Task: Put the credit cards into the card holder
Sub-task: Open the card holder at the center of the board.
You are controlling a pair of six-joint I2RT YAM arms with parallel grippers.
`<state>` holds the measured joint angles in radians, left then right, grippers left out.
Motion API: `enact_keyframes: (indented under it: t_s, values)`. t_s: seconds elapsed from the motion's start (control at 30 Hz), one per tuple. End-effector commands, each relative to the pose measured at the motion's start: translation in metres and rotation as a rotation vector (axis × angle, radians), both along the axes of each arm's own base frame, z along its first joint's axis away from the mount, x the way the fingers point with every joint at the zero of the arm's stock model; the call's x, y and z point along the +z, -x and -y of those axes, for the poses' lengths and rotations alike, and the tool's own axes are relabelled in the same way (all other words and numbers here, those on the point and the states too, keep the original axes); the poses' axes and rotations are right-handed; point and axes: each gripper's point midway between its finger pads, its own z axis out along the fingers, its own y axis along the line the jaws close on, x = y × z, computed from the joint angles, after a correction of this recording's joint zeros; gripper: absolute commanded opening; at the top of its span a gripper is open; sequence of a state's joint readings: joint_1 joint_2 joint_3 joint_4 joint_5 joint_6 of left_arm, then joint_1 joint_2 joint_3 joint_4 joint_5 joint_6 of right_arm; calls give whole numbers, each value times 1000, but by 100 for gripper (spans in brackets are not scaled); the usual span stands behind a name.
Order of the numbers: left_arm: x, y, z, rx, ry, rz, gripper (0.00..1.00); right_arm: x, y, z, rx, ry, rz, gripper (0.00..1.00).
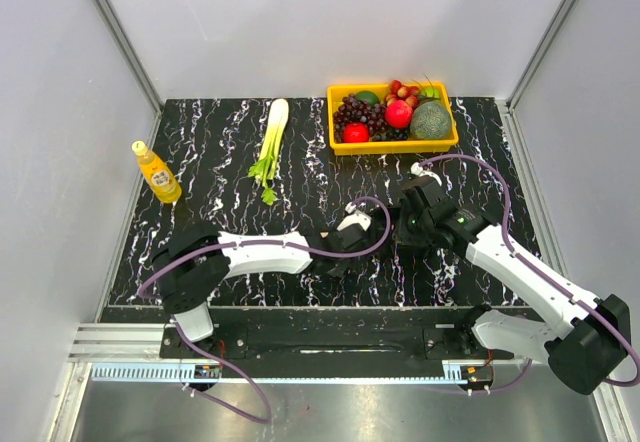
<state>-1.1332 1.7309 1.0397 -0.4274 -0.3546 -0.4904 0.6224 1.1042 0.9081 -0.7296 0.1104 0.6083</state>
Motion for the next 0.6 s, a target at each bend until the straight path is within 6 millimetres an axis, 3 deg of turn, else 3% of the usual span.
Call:
enact_keyframes:
  t_s: [0.0, 0.13, 0.33, 0.57]
  values:
    - [15, -14, 7, 22, 62, 16, 0, 9, -3, -4, 1, -39, 32, 0]
    - [26, -20, 1, 48, 107, 18, 0, 11, -3, -6, 5, -55, 34, 0]
    - [66, -32, -13, 123, 354, -18, 0, 16, -8, -25, 37, -131, 37, 0]
    - [64, -41, -44, 213, 467, -48, 0, 17, -25, -74, 97, -304, 12, 0]
